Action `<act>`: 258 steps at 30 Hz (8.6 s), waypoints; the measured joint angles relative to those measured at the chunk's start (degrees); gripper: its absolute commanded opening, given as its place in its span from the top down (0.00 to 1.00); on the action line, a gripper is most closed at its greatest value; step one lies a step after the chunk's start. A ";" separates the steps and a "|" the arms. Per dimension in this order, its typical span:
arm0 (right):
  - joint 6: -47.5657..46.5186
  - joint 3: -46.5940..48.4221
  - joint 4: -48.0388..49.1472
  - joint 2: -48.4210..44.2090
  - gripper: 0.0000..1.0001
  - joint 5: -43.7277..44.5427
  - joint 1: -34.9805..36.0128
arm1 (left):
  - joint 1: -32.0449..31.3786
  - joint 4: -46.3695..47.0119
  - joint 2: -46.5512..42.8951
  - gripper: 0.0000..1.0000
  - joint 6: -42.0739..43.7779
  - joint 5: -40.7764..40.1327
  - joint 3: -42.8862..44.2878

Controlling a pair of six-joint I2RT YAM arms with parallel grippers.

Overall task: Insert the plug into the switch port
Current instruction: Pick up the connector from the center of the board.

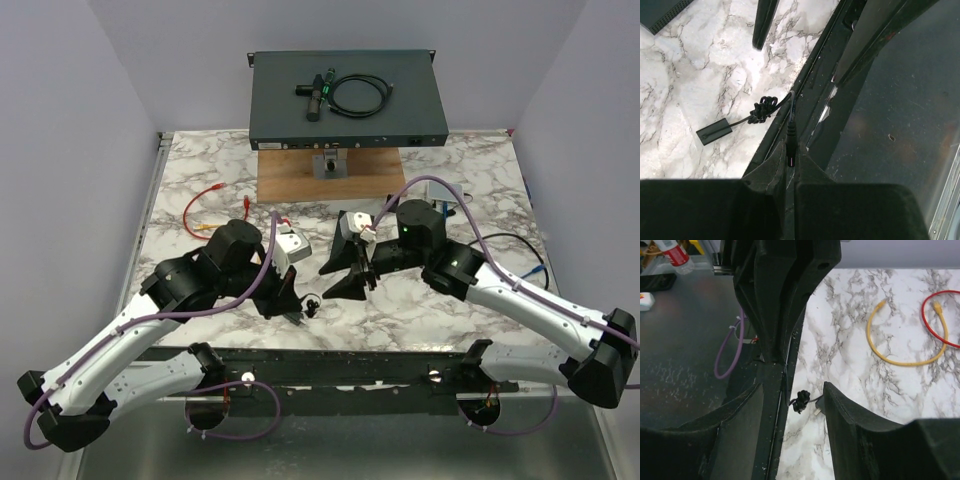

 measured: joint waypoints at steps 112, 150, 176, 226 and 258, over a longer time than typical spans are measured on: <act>32.06 -27.54 54.95 -6.14 0.98 8.61 4.22 | 0.48 43.80 -26.47 1.00 -35.26 -0.87 -27.61; -2.27 -9.51 7.69 -4.85 0.55 13.11 6.01 | 0.87 16.79 -10.75 1.00 -13.99 0.26 -13.05; -5.27 -6.88 3.87 2.03 0.63 12.04 11.08 | 0.87 9.92 -7.98 1.00 -11.41 -1.09 -12.13; -3.98 -6.88 6.08 5.18 0.99 13.90 13.03 | 0.87 9.81 -9.22 0.55 -11.02 -1.07 -12.04; 9.27 -13.57 -2.34 -17.99 0.99 56.22 13.38 | 1.27 24.92 0.74 0.02 -20.28 -20.13 -14.01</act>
